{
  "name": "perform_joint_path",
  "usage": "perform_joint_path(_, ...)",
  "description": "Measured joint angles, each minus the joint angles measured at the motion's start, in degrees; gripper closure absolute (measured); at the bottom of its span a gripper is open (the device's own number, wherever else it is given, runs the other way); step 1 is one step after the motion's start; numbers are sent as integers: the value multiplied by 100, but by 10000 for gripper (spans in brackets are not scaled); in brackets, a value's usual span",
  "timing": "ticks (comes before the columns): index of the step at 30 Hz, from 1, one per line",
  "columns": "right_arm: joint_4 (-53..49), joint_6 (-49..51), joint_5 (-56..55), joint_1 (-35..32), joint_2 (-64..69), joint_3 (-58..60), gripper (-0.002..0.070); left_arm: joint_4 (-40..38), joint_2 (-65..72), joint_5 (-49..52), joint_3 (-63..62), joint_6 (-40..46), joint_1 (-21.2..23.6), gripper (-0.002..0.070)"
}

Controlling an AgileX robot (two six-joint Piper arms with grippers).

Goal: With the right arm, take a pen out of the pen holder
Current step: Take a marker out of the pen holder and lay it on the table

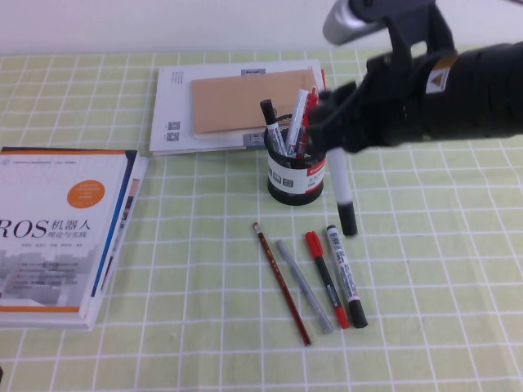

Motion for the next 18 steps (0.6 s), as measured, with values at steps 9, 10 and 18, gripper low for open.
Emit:
perform_joint_path(9,833,181,1068,49,610,0,558,0,0,0,0,0,0,683)
perform_joint_path(10,894,181,1090,93,744,0,558,0,0,0,0,0,0,683)
perform_joint_path(18,1049,181,1407,380,1820,-454,558,0,0,0,0,0,0,683)
